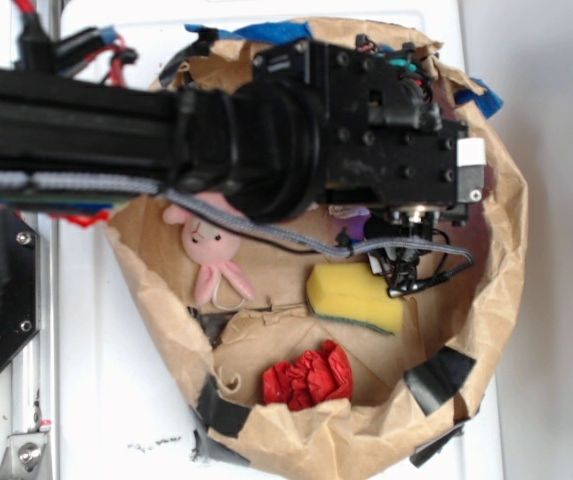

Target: Grab the white paper.

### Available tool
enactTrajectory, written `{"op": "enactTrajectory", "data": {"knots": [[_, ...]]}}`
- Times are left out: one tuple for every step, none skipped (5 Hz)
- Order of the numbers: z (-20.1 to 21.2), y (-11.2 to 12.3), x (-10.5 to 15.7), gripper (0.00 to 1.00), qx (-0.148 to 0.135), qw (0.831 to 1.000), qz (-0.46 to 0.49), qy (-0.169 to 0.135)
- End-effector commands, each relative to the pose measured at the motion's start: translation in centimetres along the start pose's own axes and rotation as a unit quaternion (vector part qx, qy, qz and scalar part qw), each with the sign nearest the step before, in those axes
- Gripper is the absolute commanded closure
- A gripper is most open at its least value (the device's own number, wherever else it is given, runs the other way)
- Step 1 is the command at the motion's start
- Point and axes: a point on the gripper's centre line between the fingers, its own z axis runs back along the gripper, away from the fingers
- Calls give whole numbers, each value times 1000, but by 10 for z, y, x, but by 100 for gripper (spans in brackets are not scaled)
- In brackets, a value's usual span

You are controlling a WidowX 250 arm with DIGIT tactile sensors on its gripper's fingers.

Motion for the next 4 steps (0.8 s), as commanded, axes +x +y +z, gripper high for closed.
{"op": "enactTrajectory", "data": {"knots": [[17, -2, -3, 100, 1, 1000, -15, -20], [33, -2, -3, 100, -10, 999, -23, -34], [51, 0, -4, 100, -24, 998, -22, -46], [88, -6, -13, 100, -55, 996, -30, -58]]}}
